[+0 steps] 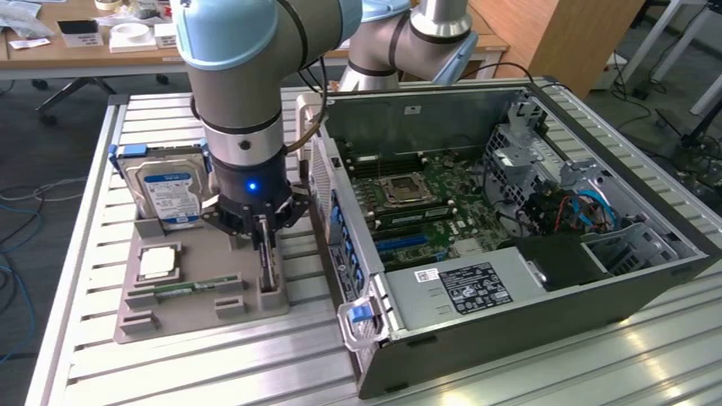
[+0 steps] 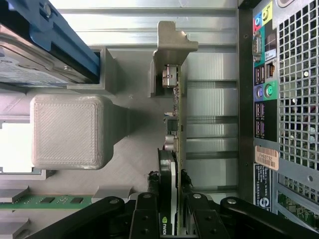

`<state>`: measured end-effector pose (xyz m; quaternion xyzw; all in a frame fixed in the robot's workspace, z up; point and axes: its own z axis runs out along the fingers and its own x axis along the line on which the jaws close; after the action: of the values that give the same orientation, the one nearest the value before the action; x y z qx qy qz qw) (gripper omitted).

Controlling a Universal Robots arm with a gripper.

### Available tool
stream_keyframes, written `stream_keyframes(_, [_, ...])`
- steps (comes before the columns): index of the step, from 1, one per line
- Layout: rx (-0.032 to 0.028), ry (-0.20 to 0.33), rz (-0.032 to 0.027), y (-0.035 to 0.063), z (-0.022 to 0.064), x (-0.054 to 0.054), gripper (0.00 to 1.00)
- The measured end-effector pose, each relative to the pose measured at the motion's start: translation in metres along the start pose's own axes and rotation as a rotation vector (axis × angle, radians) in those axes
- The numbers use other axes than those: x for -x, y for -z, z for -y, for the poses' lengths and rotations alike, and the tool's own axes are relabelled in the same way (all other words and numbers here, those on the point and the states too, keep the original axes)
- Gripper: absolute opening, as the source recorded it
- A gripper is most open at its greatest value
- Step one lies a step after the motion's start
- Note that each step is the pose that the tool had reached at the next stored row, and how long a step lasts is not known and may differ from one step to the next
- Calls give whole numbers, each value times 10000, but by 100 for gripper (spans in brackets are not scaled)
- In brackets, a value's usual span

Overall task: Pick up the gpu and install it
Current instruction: 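Pick up the gpu and move the gpu toward the slot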

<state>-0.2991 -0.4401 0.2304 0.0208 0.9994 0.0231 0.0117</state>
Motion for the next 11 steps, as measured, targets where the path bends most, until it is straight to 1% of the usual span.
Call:
stream_keyframes(9, [3,8,2,2,0,0,27])
stream_keyframes(11, [1,8,0,18,-1,0,27])
